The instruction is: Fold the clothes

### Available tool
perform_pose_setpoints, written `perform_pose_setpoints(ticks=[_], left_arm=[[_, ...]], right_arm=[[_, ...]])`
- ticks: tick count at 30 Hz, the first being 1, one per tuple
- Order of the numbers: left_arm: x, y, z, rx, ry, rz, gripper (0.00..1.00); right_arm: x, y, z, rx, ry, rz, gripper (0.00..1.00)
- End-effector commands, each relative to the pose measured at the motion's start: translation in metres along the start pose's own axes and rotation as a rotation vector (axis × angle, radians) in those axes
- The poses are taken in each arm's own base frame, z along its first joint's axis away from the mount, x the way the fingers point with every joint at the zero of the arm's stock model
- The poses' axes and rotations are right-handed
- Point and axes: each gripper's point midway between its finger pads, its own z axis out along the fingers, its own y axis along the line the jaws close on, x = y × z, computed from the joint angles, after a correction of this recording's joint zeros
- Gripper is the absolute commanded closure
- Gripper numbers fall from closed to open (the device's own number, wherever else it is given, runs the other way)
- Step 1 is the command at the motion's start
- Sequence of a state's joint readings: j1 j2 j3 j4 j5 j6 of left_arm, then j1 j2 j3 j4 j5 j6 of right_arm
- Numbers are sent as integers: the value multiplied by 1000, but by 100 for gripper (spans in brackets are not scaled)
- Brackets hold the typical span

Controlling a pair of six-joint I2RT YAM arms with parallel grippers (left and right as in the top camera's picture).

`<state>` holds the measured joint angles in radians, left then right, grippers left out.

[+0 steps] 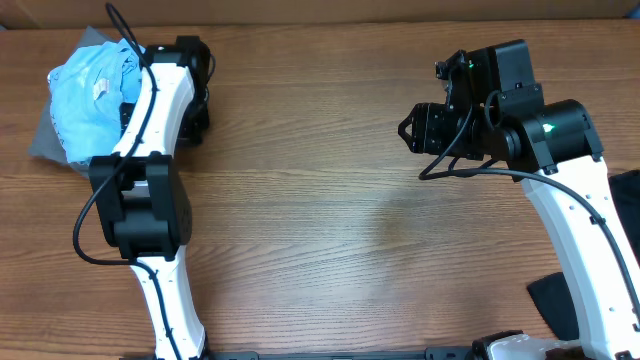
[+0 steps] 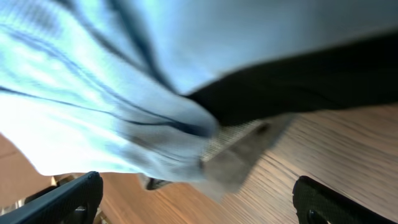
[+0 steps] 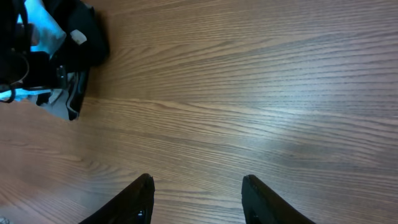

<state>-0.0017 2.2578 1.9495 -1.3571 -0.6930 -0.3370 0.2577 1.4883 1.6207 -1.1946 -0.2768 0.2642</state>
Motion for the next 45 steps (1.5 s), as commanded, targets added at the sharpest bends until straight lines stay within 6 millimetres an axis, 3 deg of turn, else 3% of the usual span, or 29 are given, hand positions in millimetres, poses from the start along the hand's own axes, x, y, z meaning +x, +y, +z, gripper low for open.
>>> perform_pose_setpoints(ticks=[1, 5, 7, 10, 12, 17, 18, 23, 27, 30, 36, 45], left_arm=[[-5, 19, 4, -74, -17, -62, 3], [-9, 16, 10, -40, -20, -59, 21], [-10, 12, 14, -21, -22, -39, 36], [-9, 10, 21, -23, -22, -39, 42], [-9, 9, 23, -23, -19, -34, 52], [-8, 9, 21, -11, -14, -31, 92], [-8, 9, 19, 1, -8, -30, 96], [-17, 19, -5, 41, -32, -55, 96], [-36, 30, -36, 111, -100, -117, 96], [-48, 27, -57, 221, -143, -158, 96], [-61, -20, -87, 533, -168, -162, 96], [-69, -61, -124, 669, -245, -108, 95]], right_arm=[[-5, 0, -4, 8, -26, -9, 51], [-6, 0, -4, 7, -29, -9, 51], [-6, 0, -4, 7, -28, -9, 51], [-5, 0, -4, 8, -24, -8, 51], [-5, 0, -4, 8, -24, -8, 51], [-5, 0, -4, 8, -26, -8, 50], [-5, 0, -4, 8, -26, -8, 50], [-6, 0, -4, 7, -28, -9, 50], [-6, 0, -4, 6, -29, -9, 50], [-7, 1, -4, 5, -34, -11, 50], [-12, 2, -4, -2, -53, -3, 50], [-17, 4, -5, -10, -73, 4, 49]])
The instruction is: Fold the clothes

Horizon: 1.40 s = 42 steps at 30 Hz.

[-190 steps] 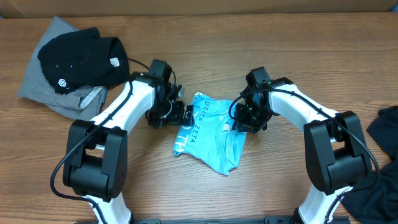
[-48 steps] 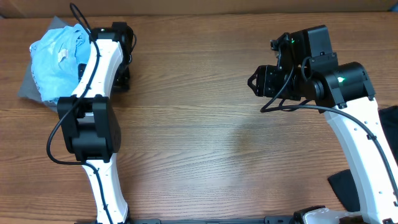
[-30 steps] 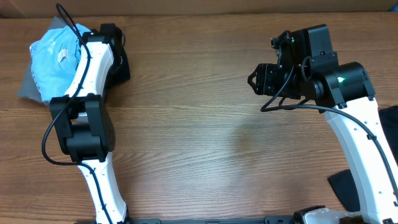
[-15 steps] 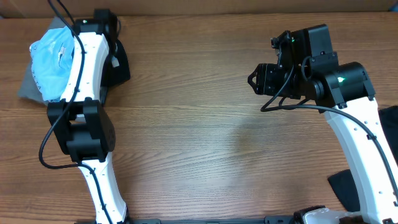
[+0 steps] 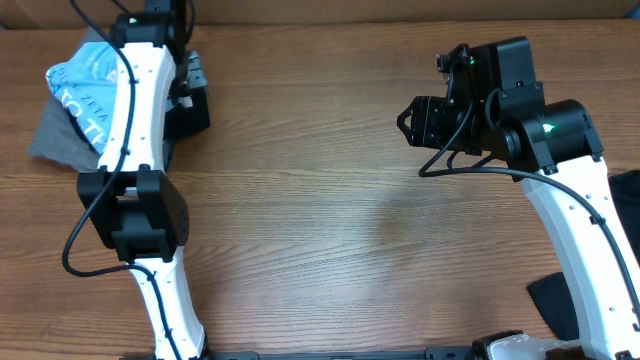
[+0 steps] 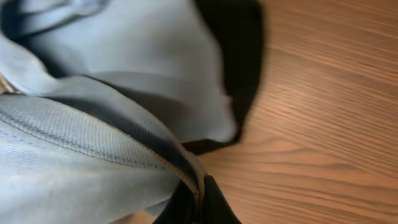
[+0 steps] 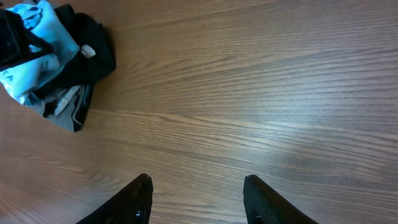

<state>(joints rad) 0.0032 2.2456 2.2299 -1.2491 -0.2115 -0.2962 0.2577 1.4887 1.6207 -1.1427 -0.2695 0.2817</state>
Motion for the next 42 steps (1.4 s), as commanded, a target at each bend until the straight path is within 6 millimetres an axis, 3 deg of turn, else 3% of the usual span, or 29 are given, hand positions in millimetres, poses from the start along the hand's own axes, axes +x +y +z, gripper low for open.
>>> perform_pose_setpoints(ticks=[1, 4, 6, 8, 12, 14, 18, 23, 28, 34, 38, 42], left_arm=[[-3, -37, -20, 115, -39, 37, 94], [-7, -42, -20, 120, -63, 40, 83], [-10, -45, -19, 126, -71, 41, 64], [-7, -44, -18, 123, -59, 43, 33], [-3, -39, -23, 111, -45, 94, 6], [1, -30, -33, 94, -31, 115, 0], [4, 1, -71, 20, -33, 115, 0], [11, 39, -158, -8, -122, 83, 0], [30, 65, -252, 39, -299, 67, 0], [70, 86, -342, 124, -509, 74, 0], [109, 100, -377, 180, -579, 71, 0], [148, 114, -382, 186, -578, 68, 0]], right_arm=[[-6, 2, -4, -1, -26, 1, 50], [-6, 2, -4, -1, -26, 1, 49], [-5, 1, -4, 0, -24, 1, 49], [-5, 1, -4, 0, -23, 1, 49], [-4, 1, -4, 1, -20, 2, 50], [-4, 1, -4, 1, -20, 2, 50], [-5, 3, -8, -5, -33, -3, 49], [-12, 13, -32, -33, -110, -32, 46], [-18, 30, -81, -87, -258, -81, 40], [-10, 50, -152, -156, -447, -140, 23], [5, 56, -186, -182, -518, -162, 0], [16, 58, -206, -197, -561, -175, 0]])
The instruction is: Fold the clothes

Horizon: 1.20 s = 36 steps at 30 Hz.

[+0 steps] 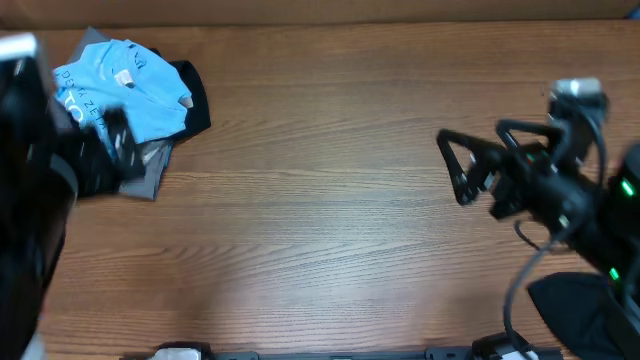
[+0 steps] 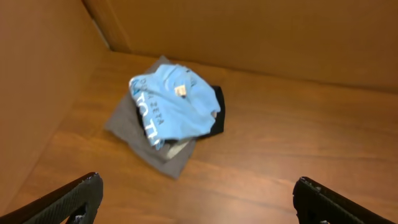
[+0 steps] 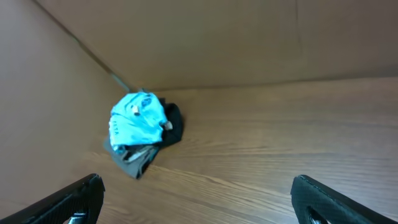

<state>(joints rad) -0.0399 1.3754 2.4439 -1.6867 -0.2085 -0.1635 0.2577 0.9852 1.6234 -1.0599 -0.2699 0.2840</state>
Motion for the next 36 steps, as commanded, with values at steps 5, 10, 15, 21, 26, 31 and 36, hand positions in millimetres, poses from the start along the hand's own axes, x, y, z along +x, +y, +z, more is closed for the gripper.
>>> perform_pose_setpoints(ticks=[5, 10, 15, 21, 26, 31, 36], left_arm=[[68, 7, -8, 12, 126, 39, 0], [122, 15, 7, -28, 255, 42, 0], [158, 15, 25, -34, 379, 65, 0], [178, 9, 44, -28, 482, 52, 0], [184, 7, 55, -39, 537, 63, 0], [185, 5, 64, -46, 575, 70, 0], [187, 3, 74, -55, 617, 78, 0]], right_arm=[[-5, 5, -14, -5, -40, -14, 0], [-4, 3, -10, -1, -26, -11, 0], [7, -1, -9, 16, 20, 4, 0], [21, -7, -7, 38, 79, 23, 0], [24, -9, -7, 44, 95, 28, 0], [24, -9, -7, 44, 95, 28, 0], [31, -11, -8, 54, 119, 35, 0]])
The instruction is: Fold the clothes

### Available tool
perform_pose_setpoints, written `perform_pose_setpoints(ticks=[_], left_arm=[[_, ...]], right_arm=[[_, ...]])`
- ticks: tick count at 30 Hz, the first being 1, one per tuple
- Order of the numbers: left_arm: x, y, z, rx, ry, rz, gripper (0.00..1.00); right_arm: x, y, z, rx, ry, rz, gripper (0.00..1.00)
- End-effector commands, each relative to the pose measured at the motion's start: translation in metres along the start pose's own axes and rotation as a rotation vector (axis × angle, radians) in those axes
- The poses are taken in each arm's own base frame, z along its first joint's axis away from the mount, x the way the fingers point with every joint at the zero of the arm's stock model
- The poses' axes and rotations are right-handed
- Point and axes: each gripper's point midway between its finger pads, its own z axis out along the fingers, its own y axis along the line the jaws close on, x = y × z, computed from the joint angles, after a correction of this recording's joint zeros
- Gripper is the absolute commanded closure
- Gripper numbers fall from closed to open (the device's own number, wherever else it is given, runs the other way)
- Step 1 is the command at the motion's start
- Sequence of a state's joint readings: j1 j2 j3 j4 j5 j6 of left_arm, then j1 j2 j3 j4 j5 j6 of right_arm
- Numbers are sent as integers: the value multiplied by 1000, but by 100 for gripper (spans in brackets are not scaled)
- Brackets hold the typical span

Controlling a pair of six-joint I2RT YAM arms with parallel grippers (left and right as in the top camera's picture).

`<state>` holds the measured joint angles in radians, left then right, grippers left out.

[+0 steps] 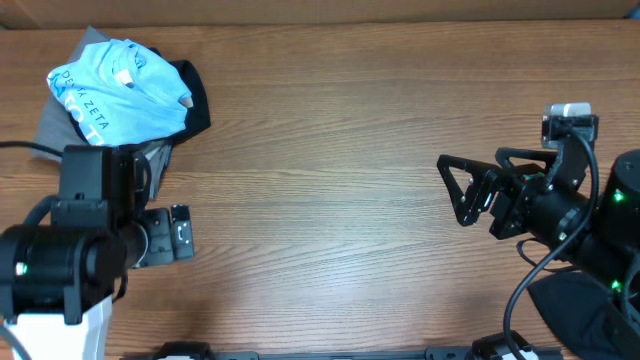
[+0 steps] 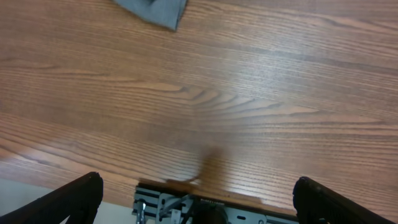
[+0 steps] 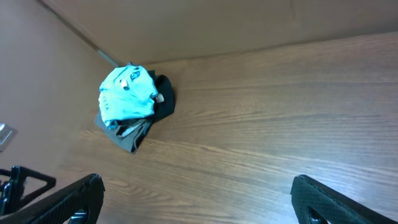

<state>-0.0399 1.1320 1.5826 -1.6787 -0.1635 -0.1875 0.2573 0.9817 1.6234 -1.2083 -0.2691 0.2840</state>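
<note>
The clothes lie in one heap at the table's far left: a light blue shirt [image 1: 115, 88] on top, a black garment [image 1: 197, 103] and a grey one [image 1: 56, 124] under it. The right wrist view shows the heap [image 3: 129, 98] from afar, and a grey corner [image 2: 153, 10] shows in the left wrist view. My left gripper [image 1: 178, 235] hangs open at the front left, well short of the heap, with nothing between its fingers [image 2: 79, 194]. Far off at the right, my right gripper [image 1: 465, 190] is open and empty too.
A dark cloth [image 1: 572, 308] lies at the table's front right corner, under the right arm. Brown cardboard walls [image 3: 205, 28] close off the back and left side. The left wrist view shows the table's front edge with a metal rail [image 2: 186, 208].
My left arm has drawn back to the front left, and its camera now faces the table's front edge instead of the heap. The right gripper and the heap stay about where they were.
First my left gripper was open at the heap, close over the blue shirt, with the right arm high at the far right. Then it was pressed against the cloth at the heap's far side. Later both arms were back and the heap lay free, as now.
</note>
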Motion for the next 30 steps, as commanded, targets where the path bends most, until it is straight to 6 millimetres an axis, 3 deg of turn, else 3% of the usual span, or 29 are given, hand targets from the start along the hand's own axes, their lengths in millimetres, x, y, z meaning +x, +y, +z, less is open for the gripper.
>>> perform_pose_setpoints(ticks=[1, 8, 14, 17, 23, 27, 30], left_arm=[[-2, -5, 6, 9, 27, -7, 0], [-8, -9, 21, -4, 92, 4, 0], [-11, -11, 31, -13, 136, 11, 0], [-13, -12, 36, -18, 161, 15, 0], [-15, -14, 47, -28, 205, 22, 0], [-17, -16, 53, -33, 232, 27, 0], [-17, -17, 56, -35, 243, 28, 0]], right_arm=[[-1, -1, -4, 10, -7, -5, 0], [-22, -40, -5, 235, -124, -10, 0], [-41, -45, 11, 205, -345, -131, 0], [-22, -58, 32, 172, -421, -142, 0], [44, -91, 63, 162, -441, -146, 0], [82, -108, 68, 160, -456, -147, 0], [98, -119, 57, 172, -518, -145, 0]])
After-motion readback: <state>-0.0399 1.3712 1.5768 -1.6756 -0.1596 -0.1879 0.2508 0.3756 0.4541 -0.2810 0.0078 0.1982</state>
